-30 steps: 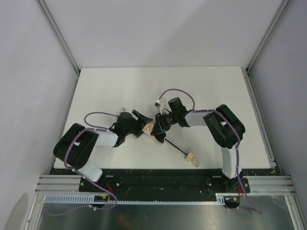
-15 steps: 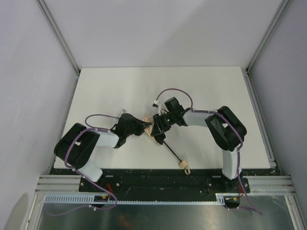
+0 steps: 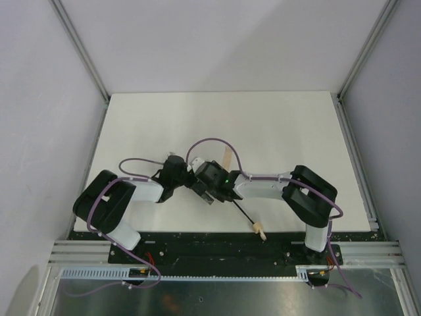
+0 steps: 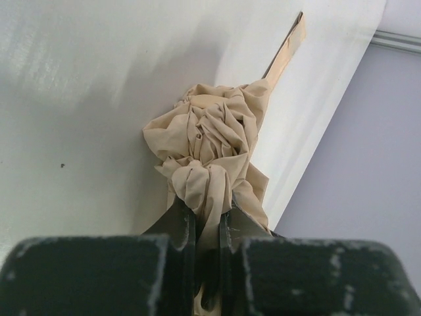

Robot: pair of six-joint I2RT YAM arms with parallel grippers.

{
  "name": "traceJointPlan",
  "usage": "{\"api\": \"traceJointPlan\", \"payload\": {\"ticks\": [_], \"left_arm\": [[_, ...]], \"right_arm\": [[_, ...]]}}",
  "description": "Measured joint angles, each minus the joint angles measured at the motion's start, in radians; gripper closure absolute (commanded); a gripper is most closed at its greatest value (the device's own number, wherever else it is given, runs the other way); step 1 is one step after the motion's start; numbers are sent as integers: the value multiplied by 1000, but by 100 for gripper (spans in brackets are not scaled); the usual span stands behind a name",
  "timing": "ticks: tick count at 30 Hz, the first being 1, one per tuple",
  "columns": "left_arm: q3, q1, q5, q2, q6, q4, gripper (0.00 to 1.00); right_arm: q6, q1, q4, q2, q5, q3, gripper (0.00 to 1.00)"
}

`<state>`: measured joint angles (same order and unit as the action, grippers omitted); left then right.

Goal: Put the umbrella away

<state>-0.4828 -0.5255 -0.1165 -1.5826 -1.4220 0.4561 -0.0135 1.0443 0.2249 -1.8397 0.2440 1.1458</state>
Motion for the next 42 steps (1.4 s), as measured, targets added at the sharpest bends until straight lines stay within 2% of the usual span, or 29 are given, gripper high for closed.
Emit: {"api": "traceJointPlan", "payload": {"ticks": [2,5,7,8,9,11,13,16,20,25,30,36,38,39,40,42], "left_arm": [[-8,0,0,4,-5,-25,100],[-22,0,3,16,-12,-69,100],[-35,0,13,19,-19,-95,98],[-40,2,16,21,-19,-104,90],[-43,2,24,26,-22,-113,77],[-51,2,42,31,-16,-129,44],[-50,3,47,35,9,-135,25],[-37,6,52,39,14,-137,15],[-31,11,50,53,21,-122,11],[-27,-5,26,35,34,-85,15],[-28,-15,-8,-14,33,-15,27],[-28,-18,-11,-31,30,5,63],[-27,-18,-10,-30,25,3,78],[-26,-18,-10,-30,24,2,85],[-25,-18,-10,-29,23,2,90],[-21,-19,-9,-25,29,1,97]], "right_arm": [[-14,22,-10,-22,88,0,29],[-8,31,-39,-51,189,9,61],[-11,29,-54,-61,199,10,82],[-11,31,-63,-63,211,10,91],[-12,27,-75,-63,211,6,95],[-29,15,-99,-61,189,-4,99],[-42,-15,-128,-42,121,-26,100],[-37,-83,-162,-20,-33,-43,100],[-15,-187,-199,-12,-284,-57,100],[24,-296,-223,-20,-587,-72,100],[93,-369,-274,-63,-844,-84,100],[162,-414,-333,-116,-990,-84,100],[177,-419,-343,-125,-1009,-84,100],[182,-420,-345,-128,-1014,-84,97],[186,-421,-346,-130,-1017,-84,89],[194,-421,-343,-130,-1017,-84,68]]}}
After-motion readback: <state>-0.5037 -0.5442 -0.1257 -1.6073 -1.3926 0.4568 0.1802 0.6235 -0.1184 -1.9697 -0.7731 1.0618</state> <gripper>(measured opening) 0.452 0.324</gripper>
